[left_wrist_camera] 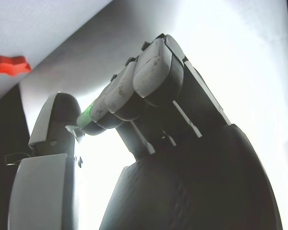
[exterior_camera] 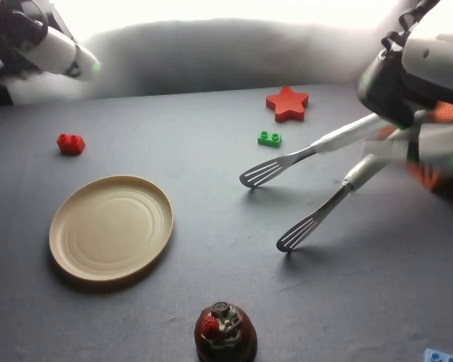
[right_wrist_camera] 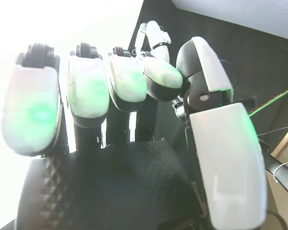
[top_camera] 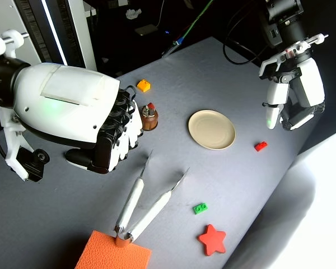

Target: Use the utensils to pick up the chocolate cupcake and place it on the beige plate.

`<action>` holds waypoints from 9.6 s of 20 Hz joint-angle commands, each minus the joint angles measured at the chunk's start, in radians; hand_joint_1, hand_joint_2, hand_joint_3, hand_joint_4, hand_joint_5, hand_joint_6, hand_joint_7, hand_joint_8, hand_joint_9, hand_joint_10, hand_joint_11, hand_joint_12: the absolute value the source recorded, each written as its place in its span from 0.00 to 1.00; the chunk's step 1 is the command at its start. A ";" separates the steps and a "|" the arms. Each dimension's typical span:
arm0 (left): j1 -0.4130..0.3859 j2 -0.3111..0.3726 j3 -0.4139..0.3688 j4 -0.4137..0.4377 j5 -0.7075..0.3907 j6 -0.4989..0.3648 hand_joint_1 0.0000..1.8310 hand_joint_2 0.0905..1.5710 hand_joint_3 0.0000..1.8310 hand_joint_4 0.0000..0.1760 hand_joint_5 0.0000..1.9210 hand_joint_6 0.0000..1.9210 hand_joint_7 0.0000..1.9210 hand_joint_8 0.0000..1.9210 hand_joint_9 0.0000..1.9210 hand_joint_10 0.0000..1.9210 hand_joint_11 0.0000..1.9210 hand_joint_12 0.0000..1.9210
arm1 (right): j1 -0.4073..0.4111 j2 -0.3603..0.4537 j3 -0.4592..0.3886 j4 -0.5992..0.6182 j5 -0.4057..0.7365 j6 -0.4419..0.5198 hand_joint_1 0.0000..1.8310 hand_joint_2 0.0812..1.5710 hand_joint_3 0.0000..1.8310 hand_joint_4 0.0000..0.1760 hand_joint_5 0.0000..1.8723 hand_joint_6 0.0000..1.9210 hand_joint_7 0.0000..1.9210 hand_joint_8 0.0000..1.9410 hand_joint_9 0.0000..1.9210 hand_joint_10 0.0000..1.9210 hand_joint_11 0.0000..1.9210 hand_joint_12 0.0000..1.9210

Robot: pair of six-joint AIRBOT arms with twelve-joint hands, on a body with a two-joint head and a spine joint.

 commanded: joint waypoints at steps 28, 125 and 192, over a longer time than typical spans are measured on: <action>-0.027 0.008 0.033 0.033 -0.059 0.035 0.25 0.58 0.00 0.00 0.12 0.00 0.10 0.00 0.09 0.00 0.00 0.25 | 0.002 -0.204 0.311 -0.564 0.252 0.618 0.23 0.57 0.00 0.00 0.05 0.00 0.07 0.00 0.07 0.00 0.00 0.19; -0.055 0.008 0.002 0.110 0.043 0.046 0.29 0.59 0.00 0.00 0.13 0.00 0.11 0.00 0.10 0.00 0.00 0.20 | -0.062 -0.400 0.422 -0.575 -0.384 0.674 0.41 0.63 0.00 0.00 0.08 0.00 0.07 0.00 0.06 0.00 0.00 0.19; -0.052 0.008 0.002 0.091 0.057 0.076 0.30 0.59 0.00 0.00 0.13 0.00 0.11 0.00 0.10 0.00 0.00 0.22 | -0.050 -0.397 0.421 -0.575 -0.372 0.659 0.51 0.70 0.00 0.00 0.36 0.00 0.43 0.02 0.25 0.52 0.15 0.83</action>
